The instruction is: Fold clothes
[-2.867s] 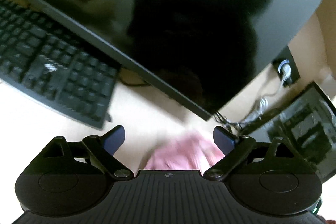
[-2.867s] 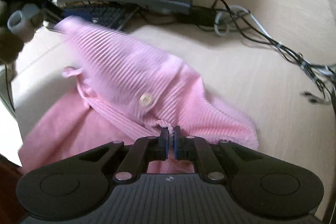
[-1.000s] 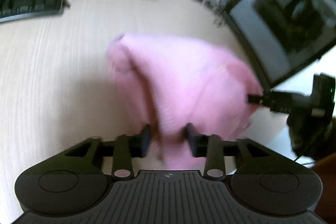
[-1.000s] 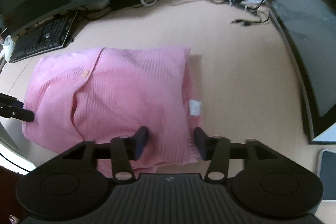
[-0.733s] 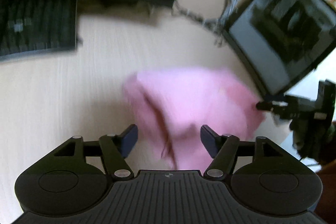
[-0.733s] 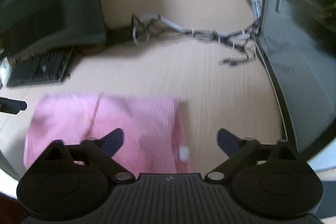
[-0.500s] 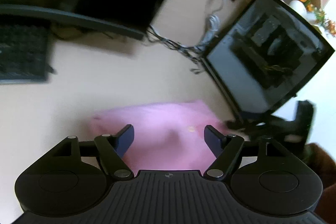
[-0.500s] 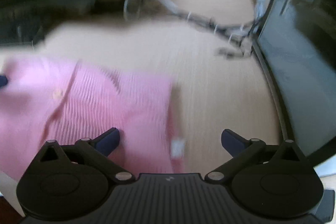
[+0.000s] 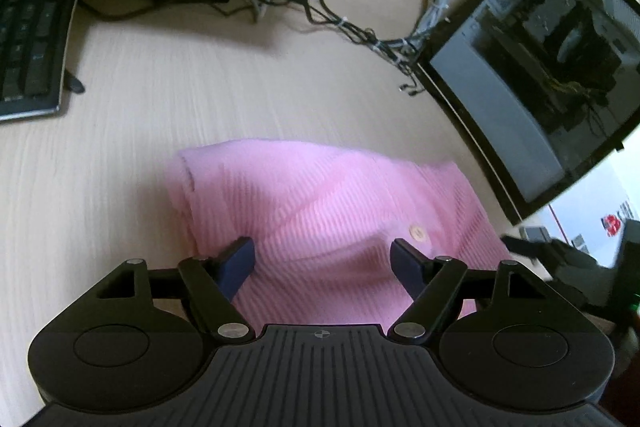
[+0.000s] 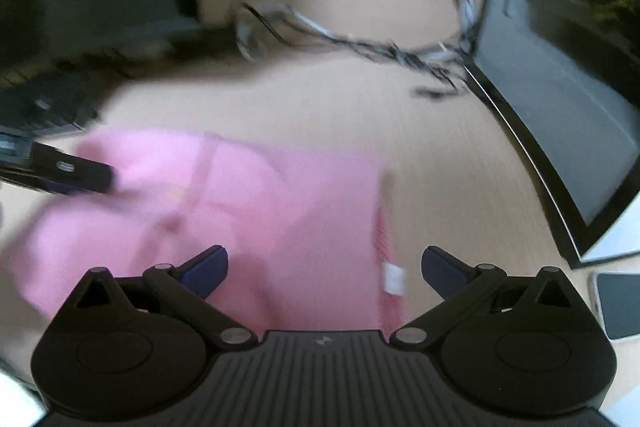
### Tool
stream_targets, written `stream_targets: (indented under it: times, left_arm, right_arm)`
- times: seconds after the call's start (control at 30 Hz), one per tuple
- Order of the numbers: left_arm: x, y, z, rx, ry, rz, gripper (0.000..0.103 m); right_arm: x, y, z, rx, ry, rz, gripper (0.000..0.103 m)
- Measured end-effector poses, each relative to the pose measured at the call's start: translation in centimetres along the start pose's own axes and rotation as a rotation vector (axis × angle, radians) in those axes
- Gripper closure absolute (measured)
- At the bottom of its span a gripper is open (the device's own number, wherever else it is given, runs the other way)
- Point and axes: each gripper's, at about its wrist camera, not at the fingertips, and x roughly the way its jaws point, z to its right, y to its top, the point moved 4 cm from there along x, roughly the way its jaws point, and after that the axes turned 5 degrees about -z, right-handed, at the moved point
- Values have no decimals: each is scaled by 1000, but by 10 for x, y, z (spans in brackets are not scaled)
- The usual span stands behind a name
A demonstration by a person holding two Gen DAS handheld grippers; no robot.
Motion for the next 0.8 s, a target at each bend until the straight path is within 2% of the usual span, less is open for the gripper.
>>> stream_targets:
  times: [0.1, 0.17, 0.23, 0.33, 0.4, 0.53, 0.6, 0.7, 0.8]
  left_arm:
    - [-10, 0, 2, -36, -12, 6, 20]
    - [-17, -1, 4, -56, -21, 12, 18]
    - [-26, -7, 10, -59, -20, 27, 17]
    - [-34, -15, 20, -74, 9, 60, 16]
    - [-39, -18, 27, -96, 48, 84, 15]
    - [-46, -29, 48, -96, 41, 130, 9]
    - [-41, -37, 58, -59, 77, 145, 9]
    - [-30, -51, 62, -84, 119, 131, 9]
    - [-28, -58, 66, -109, 123, 112, 9]
  right_arm:
    - [0, -2, -15, -91, 67, 23, 0]
    - [14, -6, -26, -154, 98, -1, 0]
    - [34, -15, -39, -267, 47, -25, 0]
    - [27, -16, -43, -371, 49, 28, 0]
    - [8, -11, -33, -368, 114, 76, 0]
    - [-22, -4, 18, -263, 198, 168, 0]
    - [-19, 2, 46, -188, 179, 159, 0]
    - [-5, 7, 72, -100, 130, 108, 0]
    - [13, 2, 79, -89, 79, 68, 0]
